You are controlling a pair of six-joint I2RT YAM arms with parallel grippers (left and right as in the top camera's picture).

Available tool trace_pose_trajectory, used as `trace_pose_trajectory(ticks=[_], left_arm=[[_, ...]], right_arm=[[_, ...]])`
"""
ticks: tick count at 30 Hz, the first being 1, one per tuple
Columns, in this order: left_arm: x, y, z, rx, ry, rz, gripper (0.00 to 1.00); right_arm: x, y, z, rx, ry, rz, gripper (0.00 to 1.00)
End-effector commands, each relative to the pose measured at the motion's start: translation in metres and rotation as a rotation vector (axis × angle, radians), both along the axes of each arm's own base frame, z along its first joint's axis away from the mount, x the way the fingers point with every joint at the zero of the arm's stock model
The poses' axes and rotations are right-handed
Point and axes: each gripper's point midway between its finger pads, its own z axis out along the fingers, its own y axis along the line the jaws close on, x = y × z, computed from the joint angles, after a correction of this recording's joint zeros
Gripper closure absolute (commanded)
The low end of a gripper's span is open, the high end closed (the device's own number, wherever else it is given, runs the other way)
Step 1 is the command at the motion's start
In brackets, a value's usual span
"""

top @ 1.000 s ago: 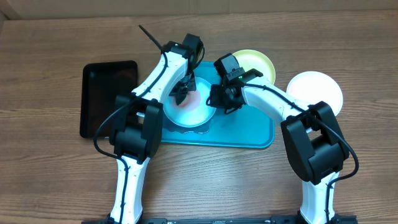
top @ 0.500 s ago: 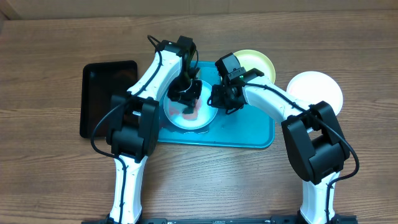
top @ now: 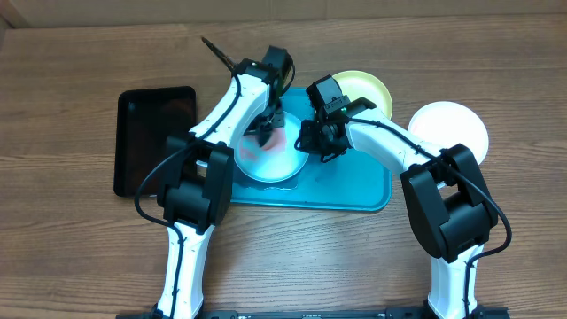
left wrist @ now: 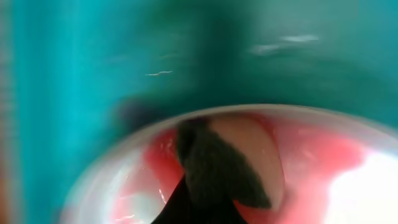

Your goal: Clean dirty plates on tray and stack at the side

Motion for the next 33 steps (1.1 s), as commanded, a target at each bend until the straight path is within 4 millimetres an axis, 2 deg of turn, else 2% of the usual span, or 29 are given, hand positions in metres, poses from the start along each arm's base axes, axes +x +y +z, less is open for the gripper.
trace_pose_trajectory(ticks=[1, 3, 5, 9, 12, 15, 18, 21, 24, 28, 33], left_arm=[[-0.006, 0.049, 0.001, 0.222, -0.009, 0.104, 0.96], [-0.020, 0.045, -0.001, 0.200, 0.068, 0.061, 0.96], [-0.034, 0.031, -0.006, 0.126, 0.166, -0.034, 0.96], [-0.059, -0.019, -0.013, -0.189, 0.334, -0.324, 0.95], [-0.071, -0.054, -0.008, -0.415, 0.369, -0.487, 0.96], [-0.062, -0.065, -0.008, -0.463, 0.324, -0.518, 0.96], [-0.037, -0.072, -0.011, -0.462, 0.216, -0.507, 0.96], [-0.004, -0.065, -0.014, -0.380, 0.087, -0.394, 0.96], [0.023, -0.044, -0.014, -0.250, -0.026, -0.231, 0.96], [0.032, -0.016, -0.003, -0.104, -0.084, -0.080, 0.96], [0.039, -0.001, 0.036, -0.005, -0.104, -0.065, 0.96]], right_arm=[[0.007, -0.005, 0.004, -0.013, -0.020, -0.017, 0.96], [0.008, -0.005, 0.004, -0.012, -0.022, -0.017, 0.96], [0.008, -0.005, 0.005, -0.011, -0.024, -0.017, 0.96], [0.009, -0.004, 0.005, -0.009, -0.027, -0.017, 0.96], [0.010, -0.004, 0.005, -0.007, -0.031, -0.017, 0.96], [0.010, -0.004, 0.005, -0.008, -0.029, -0.017, 0.96], [0.008, -0.005, 0.005, -0.011, -0.024, -0.017, 0.96], [0.008, -0.005, 0.004, -0.013, -0.021, -0.017, 0.96], [0.007, -0.005, 0.004, -0.013, -0.021, -0.017, 0.96], [0.006, -0.006, 0.004, -0.016, -0.014, -0.017, 0.96], [0.005, -0.006, 0.003, -0.018, -0.010, -0.016, 0.96]])
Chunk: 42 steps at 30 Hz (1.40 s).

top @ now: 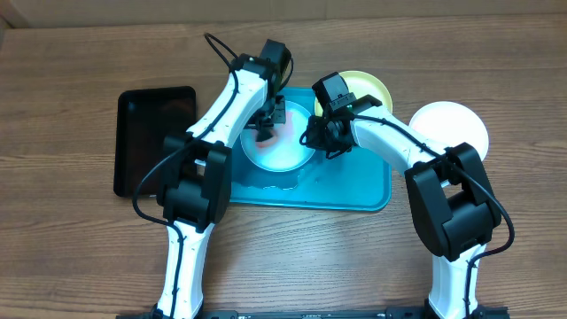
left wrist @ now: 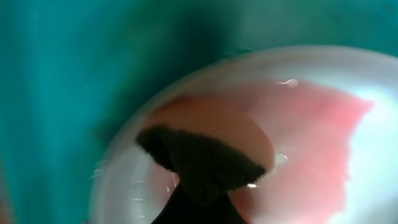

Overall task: Clean dirty plates on tray and stack at the side
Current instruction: 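Lift the sponge up and away from the light-blue plate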

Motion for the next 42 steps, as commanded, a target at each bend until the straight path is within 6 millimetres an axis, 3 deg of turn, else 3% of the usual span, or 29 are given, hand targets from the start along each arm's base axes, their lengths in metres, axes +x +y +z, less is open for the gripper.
trace_pose_trajectory(ticks=[1, 8, 11, 13, 16, 21, 27, 30, 38, 42], left_arm=[[0.025, 0.025, 0.033, 0.117, -0.107, 0.090, 0.96], [0.032, 0.009, 0.098, 0.024, -0.130, -0.074, 0.96], [0.031, 0.002, 0.112, -0.025, -0.129, -0.140, 0.96], [0.030, 0.002, 0.113, -0.030, -0.124, -0.162, 0.96], [0.030, 0.005, 0.112, -0.027, -0.119, -0.163, 0.96], [0.035, 0.018, 0.112, -0.027, -0.124, -0.136, 0.96], [0.034, 0.032, 0.111, -0.035, -0.106, -0.103, 0.96], [0.032, 0.035, 0.110, -0.045, -0.093, -0.095, 0.96], [0.032, 0.038, 0.110, -0.044, -0.089, -0.090, 0.96], [0.032, 0.038, 0.110, -0.042, -0.091, -0.090, 0.96]], right_arm=[[-0.004, 0.009, 0.005, 0.012, -0.001, 0.038, 0.96], [-0.006, 0.009, 0.004, 0.008, 0.008, 0.041, 0.96], [-0.007, 0.012, 0.005, 0.023, 0.011, 0.047, 0.72], [-0.008, 0.015, 0.005, 0.036, 0.017, 0.058, 0.62], [-0.010, 0.017, 0.005, 0.036, 0.018, 0.064, 0.63], [-0.016, 0.027, 0.005, 0.034, 0.018, 0.090, 0.96], [-0.021, 0.020, 0.007, -0.044, 0.012, 0.086, 0.96], [-0.020, 0.012, 0.024, -0.077, -0.011, 0.074, 0.96], [-0.015, -0.026, 0.106, -0.282, -0.245, 0.003, 0.96], [-0.019, -0.035, 0.132, -0.407, -0.350, -0.011, 0.96]])
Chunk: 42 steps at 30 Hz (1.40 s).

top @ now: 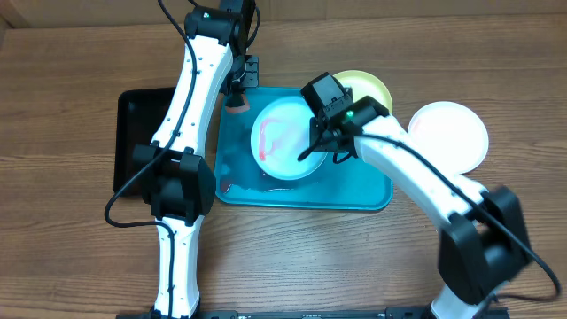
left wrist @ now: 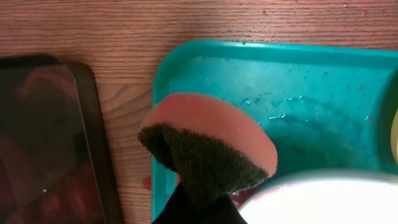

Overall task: Clean dirty plates on tray and stack at the side
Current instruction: 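Lift the sponge up and away from the light-blue plate, then lift the light-blue plate with the right gripper and carry it right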

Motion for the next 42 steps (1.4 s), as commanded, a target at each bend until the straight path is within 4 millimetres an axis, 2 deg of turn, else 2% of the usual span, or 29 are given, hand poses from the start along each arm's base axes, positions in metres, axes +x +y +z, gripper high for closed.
trace_pose_trajectory(ticks=[1, 7, 12, 19, 23, 30, 42], left_arm=[[0.002, -0.003, 0.006, -0.008, -0.014, -0.021, 0.96], [0.004, -0.003, 0.007, -0.010, -0.025, -0.021, 0.96], [0.005, -0.003, 0.007, -0.007, -0.030, -0.020, 0.96], [0.006, -0.003, 0.007, -0.005, -0.032, -0.020, 0.96], [0.005, -0.003, 0.007, -0.005, -0.031, -0.020, 0.96], [0.006, -0.003, 0.007, -0.005, -0.032, -0.020, 0.96], [0.005, -0.003, 0.007, -0.005, -0.030, -0.020, 0.96]], right_arm=[[0.008, -0.012, 0.038, -0.148, -0.171, -0.027, 0.96], [-0.002, -0.019, 0.068, -0.399, -0.339, -0.037, 0.96], [-0.014, -0.020, 0.106, -0.618, -0.515, -0.038, 0.96], [-0.031, -0.014, 0.160, -0.781, -0.745, -0.068, 0.96], [-0.040, -0.011, 0.179, -0.808, -0.818, -0.082, 0.96], [-0.047, -0.009, 0.191, -0.805, -0.856, -0.086, 0.96], [-0.048, -0.010, 0.192, -0.802, -0.857, -0.088, 0.96]])
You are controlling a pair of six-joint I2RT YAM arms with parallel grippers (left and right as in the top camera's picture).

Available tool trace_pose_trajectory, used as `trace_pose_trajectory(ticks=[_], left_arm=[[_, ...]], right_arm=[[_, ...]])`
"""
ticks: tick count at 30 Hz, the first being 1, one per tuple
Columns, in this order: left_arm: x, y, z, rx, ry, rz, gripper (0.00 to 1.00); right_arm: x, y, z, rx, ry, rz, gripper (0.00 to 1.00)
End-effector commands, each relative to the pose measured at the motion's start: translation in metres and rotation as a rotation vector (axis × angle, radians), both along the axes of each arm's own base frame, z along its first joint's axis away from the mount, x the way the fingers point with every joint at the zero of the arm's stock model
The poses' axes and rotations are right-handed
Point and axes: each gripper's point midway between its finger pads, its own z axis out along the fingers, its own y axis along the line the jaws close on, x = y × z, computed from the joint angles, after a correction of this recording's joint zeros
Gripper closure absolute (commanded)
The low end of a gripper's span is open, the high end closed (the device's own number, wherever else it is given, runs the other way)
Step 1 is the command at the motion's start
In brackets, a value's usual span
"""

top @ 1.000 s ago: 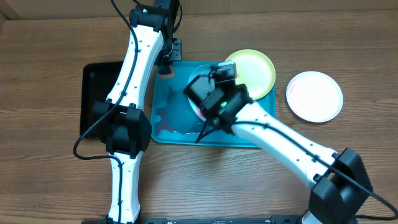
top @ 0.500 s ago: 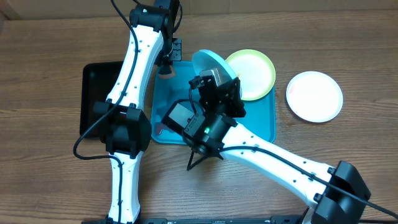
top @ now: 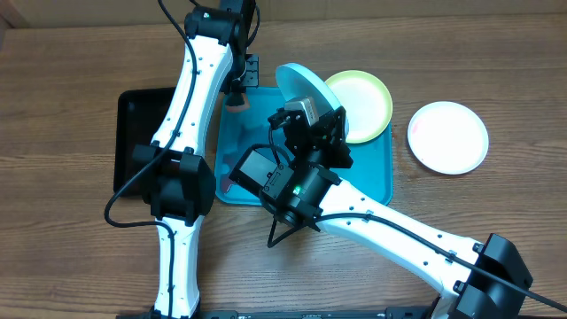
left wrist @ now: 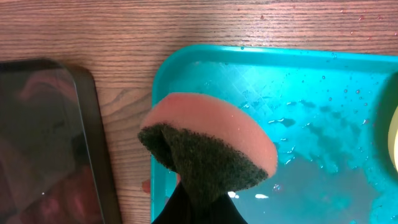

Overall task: Clean dirty plates on tray and stack at the side
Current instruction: 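Lift the light-blue plate with the right gripper and carry it right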

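Note:
A light blue plate (top: 299, 85) is off the table, tilted on edge over the back of the teal tray (top: 232, 142). My right gripper (top: 312, 117) is shut on its lower rim, the arm raised close to the overhead camera. My left gripper (top: 237, 91) hangs over the tray's back left corner, shut on a pink sponge (left wrist: 208, 146) with its dark scouring side toward the camera. The wet tray (left wrist: 311, 118) has nothing under the sponge. A yellow-green plate (top: 361, 102) lies at the tray's back right corner.
A black tray (top: 146, 137) lies left of the teal one and shows in the left wrist view too (left wrist: 43, 143). A white plate (top: 447, 136) rests on the wood to the right. My right arm hides much of the teal tray.
The right gripper has lifted the light blue plate off the tray and tipped it on edge, the arm now high over the tray. The left gripper and sponge have stayed put.
At first the sponge was pressed on the red-smeared plate while the right gripper held the rim. Later it was still on the plate, elsewhere. Then the left gripper held it over the tray's back left corner. Now the plate is lifted.

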Motion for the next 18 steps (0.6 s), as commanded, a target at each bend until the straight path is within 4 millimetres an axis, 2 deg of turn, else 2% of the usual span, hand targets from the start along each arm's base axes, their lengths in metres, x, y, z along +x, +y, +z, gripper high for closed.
trace_pose_trajectory(ticks=[1, 4, 6, 13, 18], left_arm=[[0.003, -0.002, 0.006, -0.003, -0.019, -0.020, 0.96], [0.002, -0.002, 0.006, -0.002, -0.018, -0.020, 0.95], [0.002, -0.002, 0.006, -0.002, -0.018, -0.020, 0.96], [0.002, -0.002, 0.006, -0.005, -0.016, -0.021, 0.96], [0.001, -0.002, 0.005, -0.004, -0.012, -0.021, 0.96]], right_arm=[[-0.005, -0.005, 0.024, 0.043, -0.067, -0.008, 0.96], [-0.004, -0.004, 0.021, 0.053, -0.048, 0.000, 0.96], [-0.004, -0.001, 0.011, 0.075, 0.002, 0.018, 0.96], [0.003, 0.002, -0.042, 0.243, 0.280, 0.060, 0.96], [0.007, 0.000, -0.080, 0.429, 0.494, 0.065, 0.96]])
